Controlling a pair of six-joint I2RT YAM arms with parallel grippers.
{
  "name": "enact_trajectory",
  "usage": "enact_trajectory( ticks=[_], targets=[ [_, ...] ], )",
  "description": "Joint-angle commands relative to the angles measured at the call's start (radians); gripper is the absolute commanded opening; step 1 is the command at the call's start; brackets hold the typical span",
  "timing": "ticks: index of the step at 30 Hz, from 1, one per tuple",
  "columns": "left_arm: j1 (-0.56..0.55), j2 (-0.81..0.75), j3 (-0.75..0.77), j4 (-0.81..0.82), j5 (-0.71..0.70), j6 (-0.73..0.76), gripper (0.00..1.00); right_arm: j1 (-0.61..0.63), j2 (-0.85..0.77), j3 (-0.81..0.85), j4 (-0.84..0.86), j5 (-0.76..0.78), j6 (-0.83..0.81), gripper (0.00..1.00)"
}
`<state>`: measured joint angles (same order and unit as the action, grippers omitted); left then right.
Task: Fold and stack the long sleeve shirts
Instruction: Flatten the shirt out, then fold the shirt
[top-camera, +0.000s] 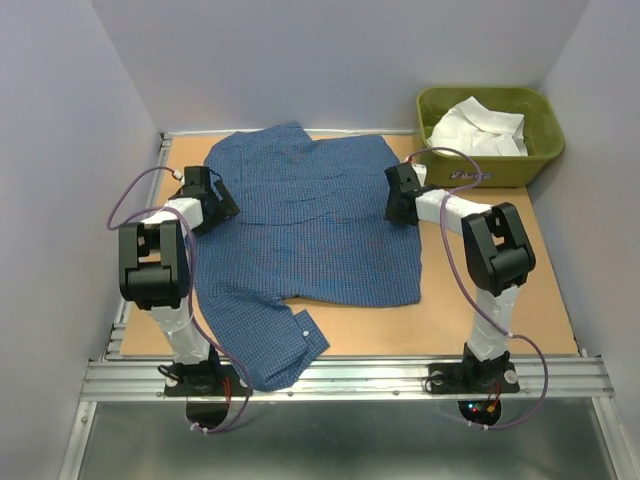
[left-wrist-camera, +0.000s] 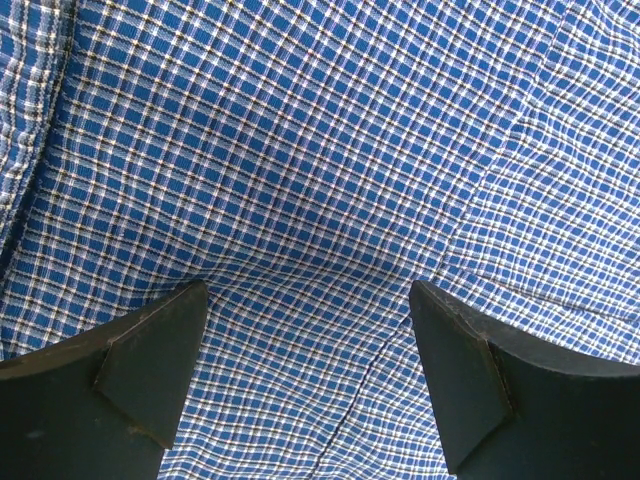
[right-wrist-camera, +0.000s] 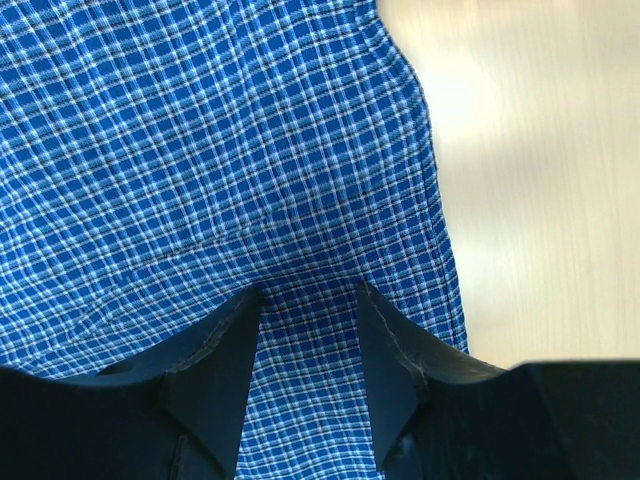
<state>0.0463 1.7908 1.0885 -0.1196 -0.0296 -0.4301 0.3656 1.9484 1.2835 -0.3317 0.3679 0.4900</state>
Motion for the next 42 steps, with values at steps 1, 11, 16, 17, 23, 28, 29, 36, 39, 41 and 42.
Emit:
enact_trajectory(
  ticks=[1,11,16,17,23,28,29,36,39,41,42],
  targets=[
    [0.01,0.058,0.069,-0.031,0.023,0.002,0.94,-0.025,0.072,0.118,-0.004,0.019,-0.083,0.49],
    [0.01,-0.278,-0.019,-0.071,0.04,-0.033,0.94,0.018,-0.17,0.015,-0.004,-0.141,-0.111,0.63],
    [0.0,-0.471,-0.22,-0.1,0.051,-0.048,0.94,0.03,-0.376,-0.177,-0.012,-0.227,-0.018,0.65],
    [0.0,-0.517,-0.248,-0.106,0.057,-0.053,0.93,0.032,-0.399,-0.209,-0.015,-0.237,-0.005,0.65],
    [-0.005,-0.578,-0.436,-0.094,0.108,-0.09,0.86,0.032,-0.502,-0.357,-0.017,-0.277,0.042,0.65],
    [-0.005,-0.544,-0.486,-0.094,0.08,-0.111,0.71,0.03,-0.465,-0.394,-0.015,-0.244,0.068,0.65],
    [-0.005,-0.532,-0.489,-0.103,0.068,-0.111,0.69,0.03,-0.457,-0.397,-0.015,-0.233,0.068,0.65],
    [-0.002,-0.444,-0.473,-0.147,-0.009,-0.116,0.59,0.026,-0.342,-0.368,-0.013,-0.118,0.062,0.62],
    [0.0,-0.413,-0.454,-0.166,-0.035,-0.105,0.59,0.015,-0.29,-0.351,-0.01,-0.098,0.058,0.61],
    [0.0,-0.415,-0.438,-0.179,-0.05,-0.101,0.59,0.0,-0.272,-0.343,-0.01,-0.08,0.058,0.61],
    [0.003,-0.424,-0.432,-0.186,-0.064,-0.096,0.59,-0.007,-0.255,-0.334,-0.009,-0.078,0.059,0.61]
  ],
)
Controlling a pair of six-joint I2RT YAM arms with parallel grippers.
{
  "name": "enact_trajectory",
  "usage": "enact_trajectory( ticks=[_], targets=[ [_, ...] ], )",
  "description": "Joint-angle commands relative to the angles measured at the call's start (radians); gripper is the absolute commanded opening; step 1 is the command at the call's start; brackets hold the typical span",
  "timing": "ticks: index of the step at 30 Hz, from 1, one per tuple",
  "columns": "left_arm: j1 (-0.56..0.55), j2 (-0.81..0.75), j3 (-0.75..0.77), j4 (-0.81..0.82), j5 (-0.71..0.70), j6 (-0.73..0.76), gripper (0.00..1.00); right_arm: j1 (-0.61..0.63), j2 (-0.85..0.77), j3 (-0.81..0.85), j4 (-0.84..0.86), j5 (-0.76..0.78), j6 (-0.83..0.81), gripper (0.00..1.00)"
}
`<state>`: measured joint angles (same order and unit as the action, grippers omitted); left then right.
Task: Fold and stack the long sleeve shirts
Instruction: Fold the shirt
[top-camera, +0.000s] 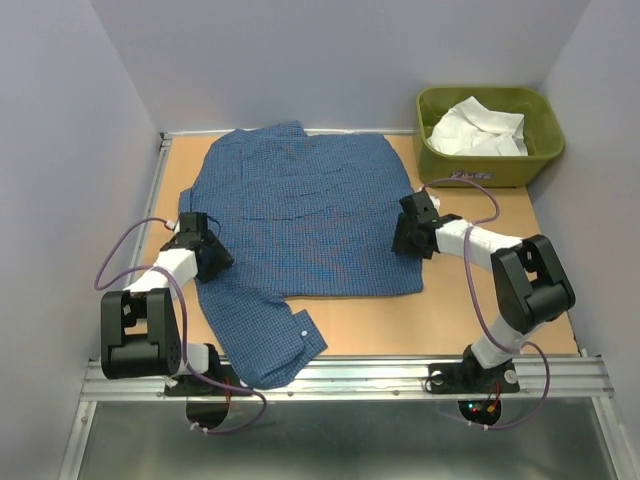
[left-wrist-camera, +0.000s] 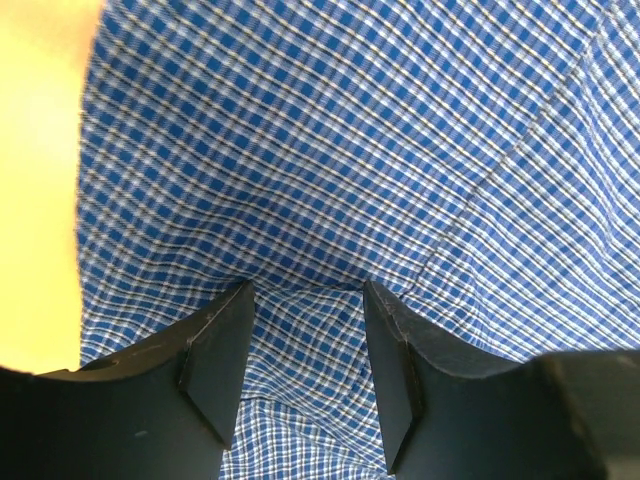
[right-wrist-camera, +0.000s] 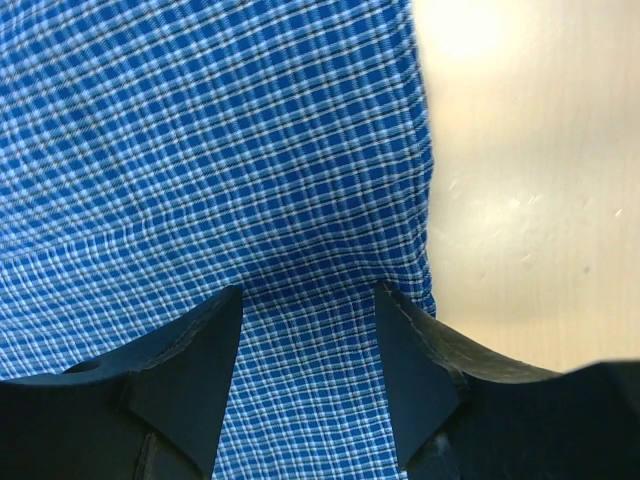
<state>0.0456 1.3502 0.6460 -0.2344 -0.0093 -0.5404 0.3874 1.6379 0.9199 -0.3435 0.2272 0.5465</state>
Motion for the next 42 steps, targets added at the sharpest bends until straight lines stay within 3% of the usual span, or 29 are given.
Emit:
enact_trajectory(
  ticks=[1,8,15,18,22,31,38,41,42],
  targets=[
    [0.005,0.01,0.017,-0.08,-0.092,0.016,0.59,-0.045,0.063,0.037,0.003,0.064,0.001,0.61],
    [0.008,-0.061,0.07,-0.144,-0.103,-0.006,0.65,-0.055,0.022,0.102,-0.002,0.048,-0.039,0.64],
    [0.031,-0.18,0.038,-0.207,-0.198,-0.131,0.7,-0.055,-0.187,0.039,-0.034,0.001,-0.042,0.81],
    [0.065,-0.192,0.006,-0.235,-0.199,-0.165,0.71,-0.053,-0.257,-0.001,-0.058,-0.014,-0.023,0.94],
    [0.097,-0.188,0.014,-0.252,-0.196,-0.19,0.71,-0.055,-0.323,-0.047,-0.071,-0.066,0.001,1.0],
    [0.142,-0.072,-0.04,-0.223,-0.032,-0.214,0.71,-0.055,-0.388,-0.082,-0.078,-0.091,0.017,1.0],
    [0.137,-0.066,-0.082,-0.207,-0.003,-0.253,0.71,-0.055,-0.409,-0.084,-0.078,-0.092,0.015,1.0],
    [0.125,-0.053,-0.077,-0.215,0.0,-0.253,0.65,-0.055,-0.42,-0.096,-0.08,-0.077,0.017,1.0],
    [0.122,-0.052,-0.075,-0.221,0.0,-0.253,0.57,-0.055,-0.424,-0.099,-0.081,-0.077,0.015,1.0]
  ],
)
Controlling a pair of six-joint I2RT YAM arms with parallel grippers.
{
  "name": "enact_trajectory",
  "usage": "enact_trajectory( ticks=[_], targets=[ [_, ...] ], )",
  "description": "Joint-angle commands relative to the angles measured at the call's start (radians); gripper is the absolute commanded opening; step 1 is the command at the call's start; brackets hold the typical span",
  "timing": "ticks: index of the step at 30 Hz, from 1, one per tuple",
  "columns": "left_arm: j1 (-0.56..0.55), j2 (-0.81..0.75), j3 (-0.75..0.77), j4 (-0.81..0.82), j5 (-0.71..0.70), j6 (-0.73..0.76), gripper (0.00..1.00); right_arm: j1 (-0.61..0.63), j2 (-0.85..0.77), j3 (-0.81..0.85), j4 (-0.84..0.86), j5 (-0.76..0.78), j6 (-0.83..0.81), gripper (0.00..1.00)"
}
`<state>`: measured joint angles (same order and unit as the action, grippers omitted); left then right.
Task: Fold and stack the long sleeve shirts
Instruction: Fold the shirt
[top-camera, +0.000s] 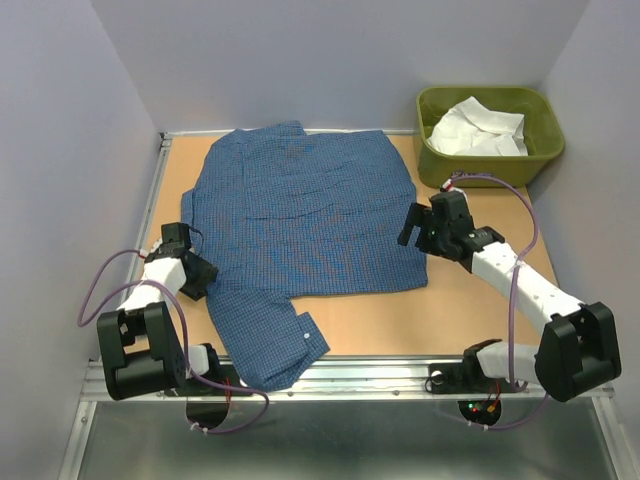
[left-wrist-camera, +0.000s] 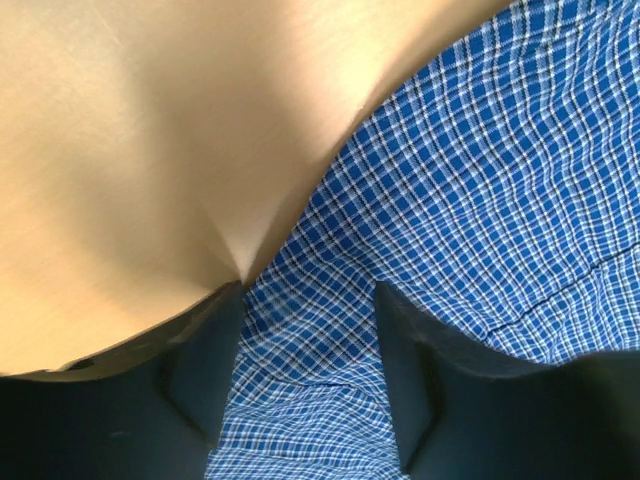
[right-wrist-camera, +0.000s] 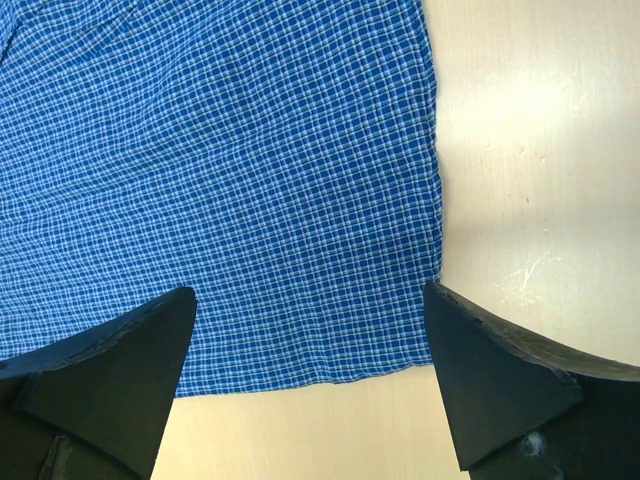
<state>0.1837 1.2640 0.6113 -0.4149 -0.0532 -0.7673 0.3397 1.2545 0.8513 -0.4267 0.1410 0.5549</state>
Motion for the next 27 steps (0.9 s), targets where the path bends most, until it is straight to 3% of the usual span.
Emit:
enact_trajectory(
  ticks=[1,7,11,27],
  targets=[
    [-0.02,0.031,-0.039,-0.041,0.042,-0.026,0.53,-0.007,-0.043,-0.038,0.003,0.015,0.008,1.0],
    [-0.029,0.006,-0.012,-0.067,0.036,-0.003,0.13,-0.007,-0.04,-0.078,-0.027,0.068,0.034,1.0],
    [-0.03,-0.038,0.005,-0.081,0.042,0.017,0.0,-0.007,-0.05,-0.09,-0.072,0.088,0.074,1.0],
    [-0.032,-0.127,0.061,-0.13,0.032,0.097,0.0,-0.007,-0.063,-0.209,-0.099,0.108,0.201,0.83]
  ],
)
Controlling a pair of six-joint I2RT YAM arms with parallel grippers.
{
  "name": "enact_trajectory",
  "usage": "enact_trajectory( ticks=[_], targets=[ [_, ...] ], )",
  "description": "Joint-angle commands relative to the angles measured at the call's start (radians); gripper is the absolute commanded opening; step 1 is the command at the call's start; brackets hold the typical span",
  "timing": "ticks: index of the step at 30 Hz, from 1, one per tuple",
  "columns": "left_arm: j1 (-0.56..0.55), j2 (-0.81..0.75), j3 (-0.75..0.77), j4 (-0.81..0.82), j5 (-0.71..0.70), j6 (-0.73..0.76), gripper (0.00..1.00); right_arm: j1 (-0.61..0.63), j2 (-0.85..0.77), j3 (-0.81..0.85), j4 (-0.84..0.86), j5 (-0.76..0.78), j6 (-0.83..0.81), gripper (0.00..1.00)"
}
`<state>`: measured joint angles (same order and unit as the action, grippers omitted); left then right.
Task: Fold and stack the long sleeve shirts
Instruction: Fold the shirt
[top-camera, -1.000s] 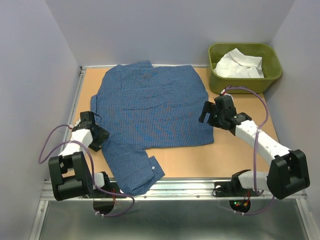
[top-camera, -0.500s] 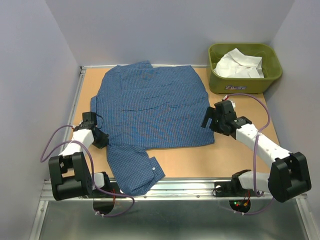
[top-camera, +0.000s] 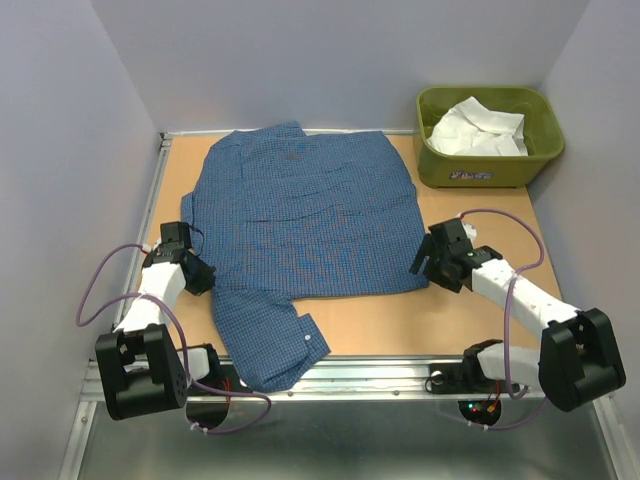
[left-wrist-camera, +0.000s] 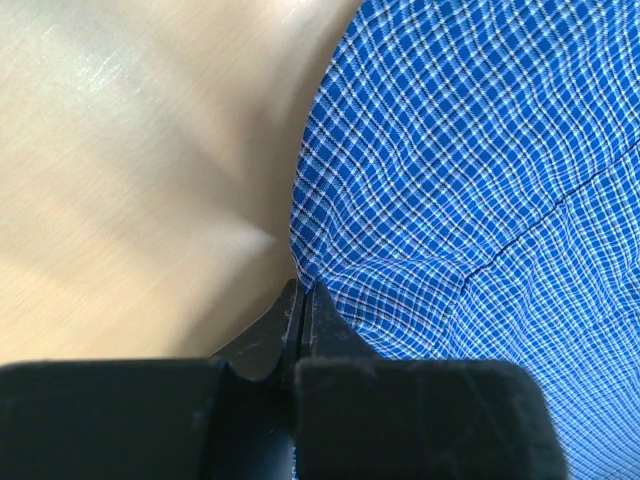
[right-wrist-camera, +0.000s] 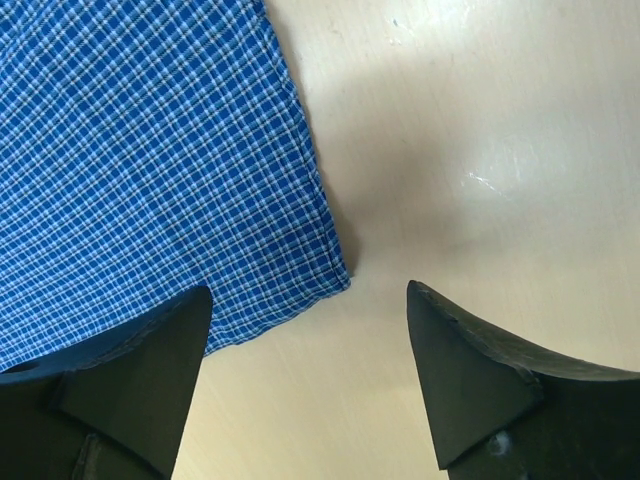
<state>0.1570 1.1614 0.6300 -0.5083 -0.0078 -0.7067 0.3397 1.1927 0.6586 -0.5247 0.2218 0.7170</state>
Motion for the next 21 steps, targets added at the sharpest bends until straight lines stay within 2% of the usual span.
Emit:
enact_trajectory(
  ticks=[1,8,17,21],
  targets=[
    [-0.005,-0.028,0.043,-0.036,-0.014,0.041,0.0,-0.007,0.008,-0.017,-0.001,0.028,0.047,0.82],
    [-0.005,-0.042,0.059,-0.038,-0.026,0.073,0.0,-0.007,0.059,-0.034,0.037,0.005,0.071,0.72],
    [-0.005,-0.051,0.06,-0.033,-0.018,0.087,0.0,-0.007,0.14,-0.077,0.109,-0.039,0.088,0.7],
    [-0.005,-0.061,0.06,-0.033,-0.02,0.087,0.0,-0.007,0.14,-0.089,0.109,-0.055,0.082,0.61]
  ],
)
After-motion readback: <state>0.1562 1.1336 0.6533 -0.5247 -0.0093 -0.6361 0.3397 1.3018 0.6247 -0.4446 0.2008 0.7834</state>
